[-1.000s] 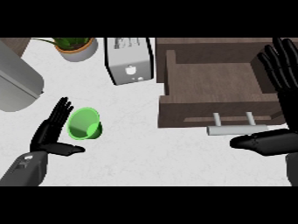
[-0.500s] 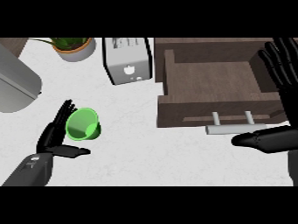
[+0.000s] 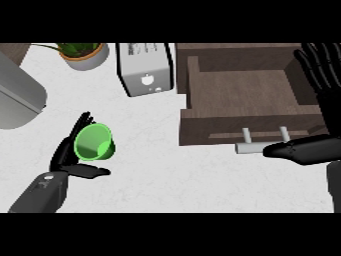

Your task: Pick up the cup, place it into the drawer and close the drawer

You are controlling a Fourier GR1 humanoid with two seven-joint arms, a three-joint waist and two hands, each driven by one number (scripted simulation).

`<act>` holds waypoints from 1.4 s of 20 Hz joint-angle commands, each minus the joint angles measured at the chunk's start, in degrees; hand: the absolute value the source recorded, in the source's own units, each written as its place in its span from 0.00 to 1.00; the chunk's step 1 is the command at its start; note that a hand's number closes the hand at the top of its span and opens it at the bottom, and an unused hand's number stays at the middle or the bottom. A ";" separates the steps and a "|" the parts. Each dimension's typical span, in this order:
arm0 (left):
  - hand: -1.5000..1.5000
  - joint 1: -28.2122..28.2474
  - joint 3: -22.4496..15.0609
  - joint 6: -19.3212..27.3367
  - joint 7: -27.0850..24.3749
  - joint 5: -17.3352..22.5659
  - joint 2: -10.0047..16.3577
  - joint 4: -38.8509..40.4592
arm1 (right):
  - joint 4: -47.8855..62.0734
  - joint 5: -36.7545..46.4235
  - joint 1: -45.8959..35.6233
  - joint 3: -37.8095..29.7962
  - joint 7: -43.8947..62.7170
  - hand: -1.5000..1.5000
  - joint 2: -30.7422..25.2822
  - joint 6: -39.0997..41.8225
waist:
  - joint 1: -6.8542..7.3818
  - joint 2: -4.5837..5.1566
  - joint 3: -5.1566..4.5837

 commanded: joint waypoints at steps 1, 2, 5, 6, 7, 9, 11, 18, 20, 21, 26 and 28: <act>0.00 -1.01 -0.17 -4.79 -3.83 -0.17 -2.00 0.77 | 0.62 -0.52 0.79 0.26 -0.94 0.00 0.68 0.49 | -0.10 -0.06 0.03; 0.00 0.74 -0.72 -6.78 -5.29 -0.52 -2.27 0.68 | -0.77 -1.63 3.41 -1.06 -1.11 0.00 -0.76 2.01 | -0.34 -0.15 0.04; 1.00 -1.48 -0.72 -11.59 -4.15 -0.03 -2.38 -0.18 | 1.77 -0.54 -0.61 -0.65 -0.92 0.00 -0.07 0.51 | 0.07 0.12 -0.01; 1.00 -2.40 0.26 -14.24 -2.48 1.16 -1.12 0.00 | -0.61 -3.39 0.85 -2.90 0.65 0.00 -2.28 2.34 | -0.86 -0.01 -0.03; 1.00 -1.98 0.45 -14.05 -4.09 1.37 -1.33 -0.70 | 0.49 0.18 -1.00 0.01 1.09 0.00 -0.14 -0.28 | 0.07 0.06 -0.06; 1.00 -1.69 -0.61 -4.83 -8.86 -0.29 -2.50 -3.94 | -1.44 -0.67 1.39 -0.76 0.74 0.00 -0.95 0.83 | -0.27 -0.22 0.01; 1.00 -0.16 0.25 5.65 -11.19 -0.29 -5.40 -4.46 | -0.09 0.42 2.24 -0.40 -1.56 0.00 -0.48 0.97 | 0.05 -0.15 0.06; 1.00 -3.04 2.42 -4.81 -13.48 2.75 -3.15 -7.42 | 1.60 -0.62 0.25 -2.11 -1.63 0.00 -1.04 0.85 | 0.53 -0.26 0.08; 1.00 -2.82 5.02 -0.01 -13.39 5.20 -4.85 -7.53 | 1.46 -1.24 2.09 -2.38 -2.61 0.00 -1.17 1.88 | 0.51 -0.41 0.13; 1.00 -0.90 5.69 1.84 -15.47 5.55 -4.72 -7.70 | 0.12 -1.10 -0.02 -1.09 0.42 0.00 -0.03 0.18 | 0.79 -0.45 0.09; 1.00 -2.69 8.72 4.04 -12.46 8.90 -4.83 -10.47 | -1.58 -1.72 2.59 -3.15 0.59 0.00 -2.04 1.34 | 1.15 -0.78 0.20; 1.00 -3.01 6.47 5.06 -11.94 7.39 -6.68 -12.99 | -2.00 -0.72 5.81 -1.30 -1.87 0.00 -0.43 2.03 | 1.45 -0.91 0.27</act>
